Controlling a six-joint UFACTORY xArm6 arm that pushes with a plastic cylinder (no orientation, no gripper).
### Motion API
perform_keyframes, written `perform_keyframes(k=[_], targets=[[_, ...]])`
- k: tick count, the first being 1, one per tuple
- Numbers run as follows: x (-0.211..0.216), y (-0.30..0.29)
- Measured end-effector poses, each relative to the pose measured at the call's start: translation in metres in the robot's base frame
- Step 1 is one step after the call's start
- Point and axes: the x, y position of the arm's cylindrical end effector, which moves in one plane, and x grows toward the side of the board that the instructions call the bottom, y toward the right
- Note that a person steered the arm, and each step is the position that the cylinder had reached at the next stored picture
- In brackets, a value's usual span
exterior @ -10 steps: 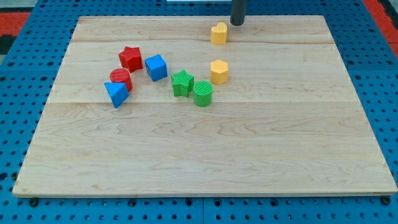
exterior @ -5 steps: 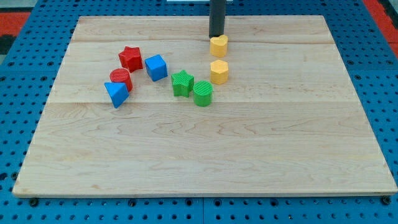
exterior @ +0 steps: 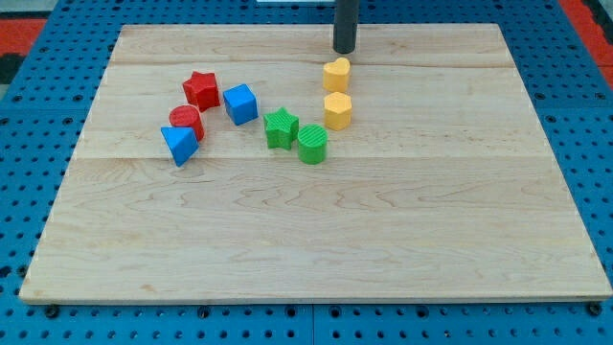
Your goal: Place the heart over the hexagon
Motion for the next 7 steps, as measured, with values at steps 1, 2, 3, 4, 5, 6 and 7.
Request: perform_keyframes(k=[1, 2, 3, 4, 5, 6, 7], targets=[[0.000, 0.000], [0.002, 0.024], [0.041, 0.016], [0.045, 0.020], [0.046, 0.020], [0.064, 0.017], [0.074, 0.016]])
